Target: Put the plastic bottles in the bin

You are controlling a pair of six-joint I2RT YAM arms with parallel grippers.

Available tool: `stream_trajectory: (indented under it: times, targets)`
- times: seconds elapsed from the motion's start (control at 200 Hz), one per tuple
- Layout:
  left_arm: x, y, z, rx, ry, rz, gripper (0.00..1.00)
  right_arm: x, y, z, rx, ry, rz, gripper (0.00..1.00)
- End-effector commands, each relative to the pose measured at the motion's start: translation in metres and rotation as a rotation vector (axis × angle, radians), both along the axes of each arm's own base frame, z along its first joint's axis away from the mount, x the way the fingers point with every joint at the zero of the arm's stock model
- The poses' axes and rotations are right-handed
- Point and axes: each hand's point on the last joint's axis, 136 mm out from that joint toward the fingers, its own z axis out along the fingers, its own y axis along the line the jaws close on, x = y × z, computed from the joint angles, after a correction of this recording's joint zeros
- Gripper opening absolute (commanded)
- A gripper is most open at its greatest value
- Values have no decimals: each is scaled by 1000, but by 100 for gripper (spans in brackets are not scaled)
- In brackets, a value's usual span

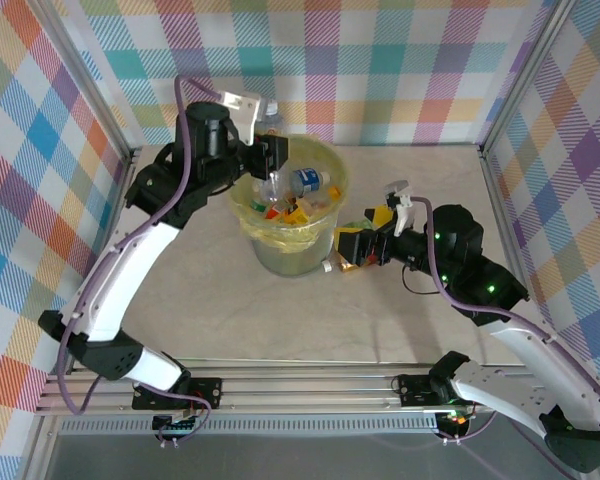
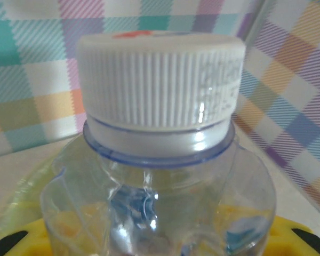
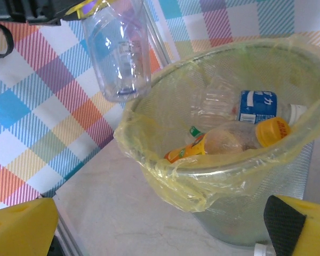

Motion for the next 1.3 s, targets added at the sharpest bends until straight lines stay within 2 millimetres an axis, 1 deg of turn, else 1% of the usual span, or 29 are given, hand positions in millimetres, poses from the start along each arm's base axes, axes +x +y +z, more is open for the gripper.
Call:
stream_trajectory:
  times: [0.0, 0.155, 0.31, 0.415, 0.475, 0.595, 0.69, 0.73, 0.775, 0.87, 1.03, 1.165, 1.295]
  targets:
    - [18, 6, -21, 152, 12, 20, 37, 2, -6, -8, -13, 33, -43, 100]
    - [26, -8, -41, 262, 35, -65, 38, 5, -10, -12, -33, 48, -74, 100]
    - [33, -15, -66, 351, 73, -118, 39, 8, -14, -14, -41, 50, -100, 100]
    - [34, -20, -83, 395, 103, -158, 40, 9, -15, -15, -46, 51, -114, 100]
    - [31, -26, -93, 417, 126, -195, 41, 11, -17, -15, -48, 51, -124, 100]
    - [27, -37, -118, 489, 169, -260, 46, 14, -18, -18, -55, 57, -142, 100]
    - [28, -43, -134, 559, 191, -278, 52, 15, -19, -19, -63, 63, -154, 100]
    - [29, -44, -140, 583, 199, -277, 55, 15, -21, -19, -65, 63, -158, 100]
    - [30, -46, -144, 597, 204, -278, 62, 16, -21, -20, -68, 65, -161, 100]
    - [30, -53, -146, 595, 201, -293, 78, 16, -23, -21, -76, 67, -172, 100]
    - [25, -66, -139, 542, 193, -341, 88, 19, -28, -22, -89, 71, -202, 100]
    - [19, -72, -128, 484, 184, -364, 91, 22, -34, -23, -96, 79, -244, 100]
    - [27, -64, -115, 462, 157, -277, 88, 28, -43, -26, -109, 99, -309, 100]
